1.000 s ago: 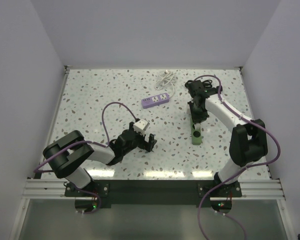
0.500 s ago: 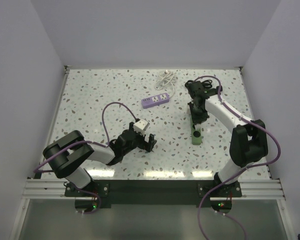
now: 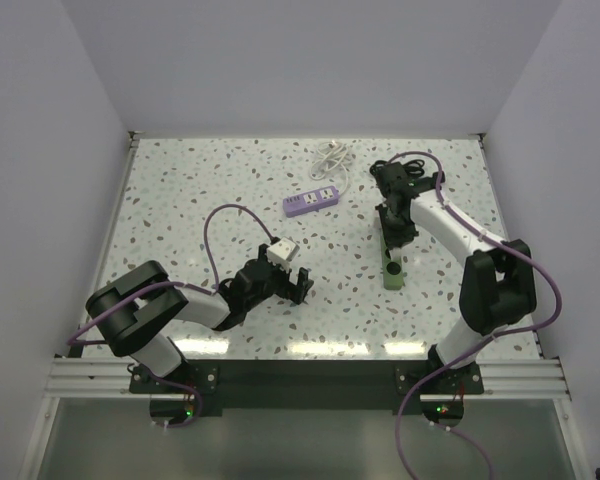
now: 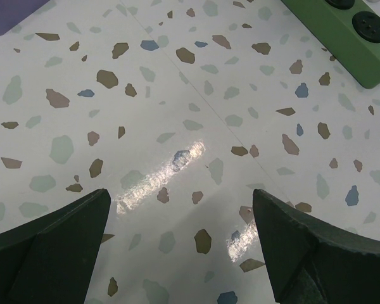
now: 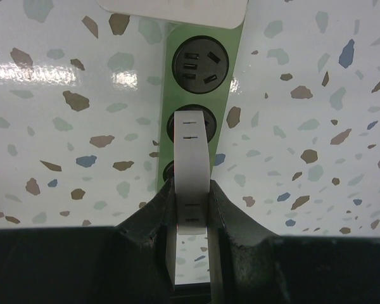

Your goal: Insert the plug

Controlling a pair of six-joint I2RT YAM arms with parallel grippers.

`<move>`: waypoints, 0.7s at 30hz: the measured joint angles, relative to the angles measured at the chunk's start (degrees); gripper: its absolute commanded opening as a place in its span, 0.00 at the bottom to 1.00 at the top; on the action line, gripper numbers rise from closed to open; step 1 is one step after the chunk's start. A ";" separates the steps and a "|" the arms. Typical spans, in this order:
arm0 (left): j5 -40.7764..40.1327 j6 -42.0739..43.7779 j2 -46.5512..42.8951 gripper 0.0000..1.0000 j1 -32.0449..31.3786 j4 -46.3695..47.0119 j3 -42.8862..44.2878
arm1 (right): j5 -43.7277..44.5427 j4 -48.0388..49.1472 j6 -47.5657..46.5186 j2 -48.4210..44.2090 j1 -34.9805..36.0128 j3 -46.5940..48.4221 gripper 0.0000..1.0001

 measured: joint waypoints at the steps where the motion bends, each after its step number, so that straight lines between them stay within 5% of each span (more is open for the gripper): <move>1: -0.02 0.00 0.00 1.00 0.00 0.00 0.00 | -0.04 0.13 0.00 0.09 0.00 -0.02 0.00; 21: -0.02 0.02 -0.07 1.00 0.02 -0.04 0.00 | 3.21 3.06 0.04 1.11 0.31 -2.27 0.00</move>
